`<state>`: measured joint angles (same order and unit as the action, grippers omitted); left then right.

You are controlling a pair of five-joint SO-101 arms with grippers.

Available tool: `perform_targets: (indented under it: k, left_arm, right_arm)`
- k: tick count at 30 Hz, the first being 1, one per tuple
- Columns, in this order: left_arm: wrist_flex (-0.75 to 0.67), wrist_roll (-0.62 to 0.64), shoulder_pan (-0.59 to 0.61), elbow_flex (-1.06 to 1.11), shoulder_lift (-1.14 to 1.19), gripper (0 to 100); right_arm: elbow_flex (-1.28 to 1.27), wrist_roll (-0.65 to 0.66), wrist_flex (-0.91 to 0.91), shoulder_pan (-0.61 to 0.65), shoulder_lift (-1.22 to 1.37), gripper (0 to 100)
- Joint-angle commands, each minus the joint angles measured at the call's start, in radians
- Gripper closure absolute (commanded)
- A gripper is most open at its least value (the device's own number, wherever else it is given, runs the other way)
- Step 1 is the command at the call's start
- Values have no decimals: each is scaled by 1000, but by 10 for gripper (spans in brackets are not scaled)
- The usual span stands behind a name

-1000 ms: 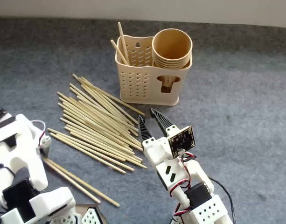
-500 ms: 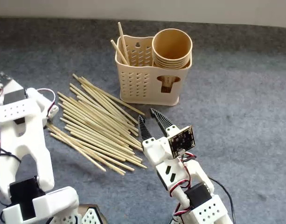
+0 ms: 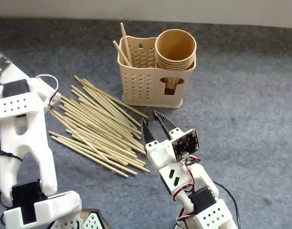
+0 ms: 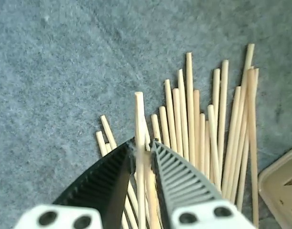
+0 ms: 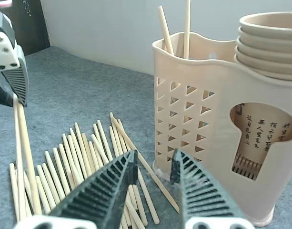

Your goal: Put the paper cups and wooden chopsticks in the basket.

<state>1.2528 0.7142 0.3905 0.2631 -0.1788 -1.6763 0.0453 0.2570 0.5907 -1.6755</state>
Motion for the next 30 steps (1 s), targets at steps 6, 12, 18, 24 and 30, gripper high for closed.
perform_targets:
  k: [6,12,18,24,30]
  left_arm:
    - [196,3,-39,-398,-8,995]
    - [267,3,-61,-572,-8,995]
    - [267,8,-70,-723,-8,995]
    - [265,9,-70,-851,-5,995]
    - [170,9,-116,-911,-5,995]
  right_arm:
    - [-127,-2,-25,5,-8,868]
    - [-127,-2,-25,5,-8,868]
    - [-127,-2,-25,5,-8,868]
    - [-127,-2,-25,4,-8,868]
    - [-127,-2,-25,4,-8,868]
